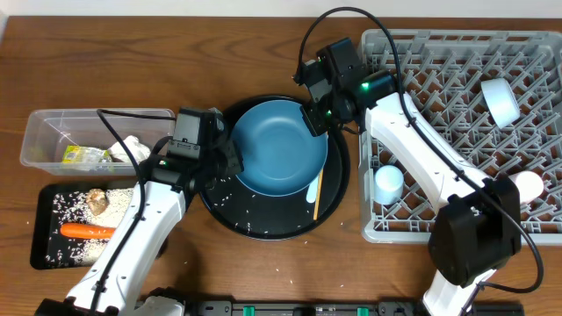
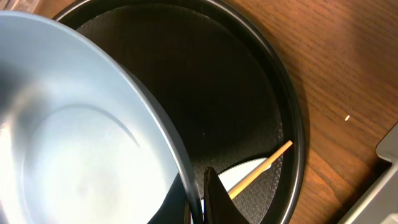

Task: Sort waste into correct bins and load items into the dishwasher rack
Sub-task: 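Lift the blue plate off the black tray with the right gripper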

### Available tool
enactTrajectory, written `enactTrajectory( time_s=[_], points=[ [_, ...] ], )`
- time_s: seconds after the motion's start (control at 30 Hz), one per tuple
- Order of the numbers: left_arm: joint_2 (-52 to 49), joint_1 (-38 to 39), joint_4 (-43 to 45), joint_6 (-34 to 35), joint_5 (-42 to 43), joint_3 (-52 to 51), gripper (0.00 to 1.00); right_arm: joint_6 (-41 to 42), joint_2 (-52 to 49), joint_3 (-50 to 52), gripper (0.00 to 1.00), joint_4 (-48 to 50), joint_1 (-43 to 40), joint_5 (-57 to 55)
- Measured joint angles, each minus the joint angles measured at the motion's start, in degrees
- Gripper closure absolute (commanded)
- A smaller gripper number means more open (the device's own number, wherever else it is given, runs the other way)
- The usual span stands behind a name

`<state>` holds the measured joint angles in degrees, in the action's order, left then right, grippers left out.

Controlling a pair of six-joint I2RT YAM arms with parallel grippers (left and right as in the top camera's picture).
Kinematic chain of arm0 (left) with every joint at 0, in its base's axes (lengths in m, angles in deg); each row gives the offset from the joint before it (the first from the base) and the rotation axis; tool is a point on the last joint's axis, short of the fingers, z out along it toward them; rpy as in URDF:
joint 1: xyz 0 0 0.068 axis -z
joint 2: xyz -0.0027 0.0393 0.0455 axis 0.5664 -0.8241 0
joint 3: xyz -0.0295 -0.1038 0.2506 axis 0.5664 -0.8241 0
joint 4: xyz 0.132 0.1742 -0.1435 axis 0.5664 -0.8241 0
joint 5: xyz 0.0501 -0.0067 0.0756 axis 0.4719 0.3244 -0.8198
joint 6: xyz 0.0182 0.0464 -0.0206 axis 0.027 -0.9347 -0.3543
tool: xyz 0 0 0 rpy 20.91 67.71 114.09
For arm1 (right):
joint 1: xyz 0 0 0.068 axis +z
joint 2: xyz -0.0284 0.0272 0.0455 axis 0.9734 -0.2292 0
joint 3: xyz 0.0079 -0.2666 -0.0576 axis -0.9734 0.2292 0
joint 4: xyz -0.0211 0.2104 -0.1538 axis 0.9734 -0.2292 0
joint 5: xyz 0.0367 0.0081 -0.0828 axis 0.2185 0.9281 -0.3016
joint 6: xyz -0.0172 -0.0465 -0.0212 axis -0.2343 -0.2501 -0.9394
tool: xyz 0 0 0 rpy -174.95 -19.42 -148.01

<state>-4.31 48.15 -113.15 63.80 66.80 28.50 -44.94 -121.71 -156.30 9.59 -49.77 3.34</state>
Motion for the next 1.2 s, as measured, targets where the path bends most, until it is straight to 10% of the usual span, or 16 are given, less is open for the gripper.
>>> enactTrajectory(
  time_s=[0.17,0.27,0.37,0.73,1.2],
  points=[
    [0.0,0.0,-0.5,-0.2,-0.2,0.0,0.9,-0.1,0.0,0.0,0.99,-0.2,0.0,0.2],
    [0.0,0.0,-0.3,-0.9,-0.4,0.0,0.44,0.9,0.0,0.0,0.99,0.4,0.0,-0.4],
    [0.0,0.0,1.3,-1.1,0.2,0.0,0.34,1.4,0.0,0.0,0.99,0.7,-0.1,-0.9],
    [7.8,-0.2,4.3,-1.2,8.6,2.7,0.3,4.9,6.7,0.0,0.99,-3.6,-2.8,-7.9],
    [17.0,-3.2,-12.3,-1.3,-0.3,3.3,0.23,9.7,20.9,0.0,0.99,-17.1,-26.1,-46.9]
  ],
)
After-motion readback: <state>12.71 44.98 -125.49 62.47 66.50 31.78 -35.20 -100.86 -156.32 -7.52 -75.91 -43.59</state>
